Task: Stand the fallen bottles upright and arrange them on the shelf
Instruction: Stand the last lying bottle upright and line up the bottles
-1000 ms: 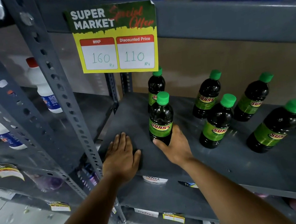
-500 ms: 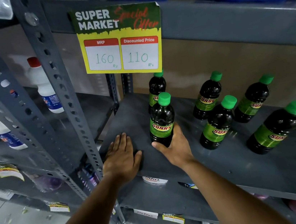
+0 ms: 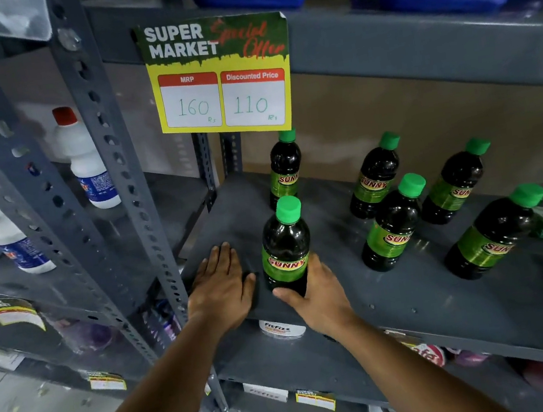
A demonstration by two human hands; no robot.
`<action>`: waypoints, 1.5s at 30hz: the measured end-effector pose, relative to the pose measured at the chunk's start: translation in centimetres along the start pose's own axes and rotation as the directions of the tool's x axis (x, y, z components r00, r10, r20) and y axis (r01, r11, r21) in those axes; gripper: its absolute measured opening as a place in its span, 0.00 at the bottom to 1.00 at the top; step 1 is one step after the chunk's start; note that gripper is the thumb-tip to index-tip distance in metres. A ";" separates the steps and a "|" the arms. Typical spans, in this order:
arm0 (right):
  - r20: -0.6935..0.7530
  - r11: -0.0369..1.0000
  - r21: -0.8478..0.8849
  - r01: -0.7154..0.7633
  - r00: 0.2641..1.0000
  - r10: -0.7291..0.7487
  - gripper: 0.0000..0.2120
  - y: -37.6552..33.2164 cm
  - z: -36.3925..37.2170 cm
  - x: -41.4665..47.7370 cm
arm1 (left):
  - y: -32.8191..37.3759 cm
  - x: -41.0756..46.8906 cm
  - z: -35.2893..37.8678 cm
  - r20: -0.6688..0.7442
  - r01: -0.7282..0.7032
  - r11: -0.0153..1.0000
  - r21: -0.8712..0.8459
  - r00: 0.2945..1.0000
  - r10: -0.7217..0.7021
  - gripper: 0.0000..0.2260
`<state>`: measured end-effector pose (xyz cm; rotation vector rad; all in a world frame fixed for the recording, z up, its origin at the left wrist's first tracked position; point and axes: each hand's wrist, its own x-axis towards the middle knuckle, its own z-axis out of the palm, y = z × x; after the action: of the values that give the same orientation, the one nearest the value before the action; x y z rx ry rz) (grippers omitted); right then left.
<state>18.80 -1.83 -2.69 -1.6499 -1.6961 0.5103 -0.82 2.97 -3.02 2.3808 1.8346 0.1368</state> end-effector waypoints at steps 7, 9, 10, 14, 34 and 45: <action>-0.051 0.995 -0.072 0.068 0.996 -0.071 0.31 -0.7 -0.1 -1.2 | -0.2 -0.1 0.2 -0.031 -0.003 1.000 -0.003 1.000 0.003 0.32; -0.034 0.993 -0.097 0.072 0.997 -0.076 0.33 -0.9 -0.3 -1.2 | -0.2 -0.1 0.2 -0.045 -0.007 1.000 0.008 0.999 0.007 0.32; -0.021 0.994 -0.079 0.075 0.997 -0.077 0.35 -1.0 -0.5 -1.3 | -0.1 -0.1 0.1 -0.045 -0.011 1.000 0.017 0.999 0.011 0.32; -0.216 0.949 0.311 0.055 0.976 0.014 0.36 -1.0 -1.6 -2.9 | -0.2 -0.4 0.0 -0.034 -0.032 0.999 0.031 0.999 0.033 0.33; -0.396 0.921 0.146 -0.362 0.832 0.390 0.37 7.0 -9.5 0.9 | -0.3 -0.2 0.2 -0.032 -0.027 0.999 0.024 0.999 0.028 0.32; -0.404 0.926 0.074 -0.371 0.837 0.368 0.37 5.7 -9.1 -2.5 | -0.2 -0.1 -0.2 -0.013 -0.012 0.998 0.061 1.000 0.013 0.33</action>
<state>29.09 -5.43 -1.10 -1.9428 -1.0756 0.3007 -1.03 2.90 -2.89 2.4381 1.8561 0.0991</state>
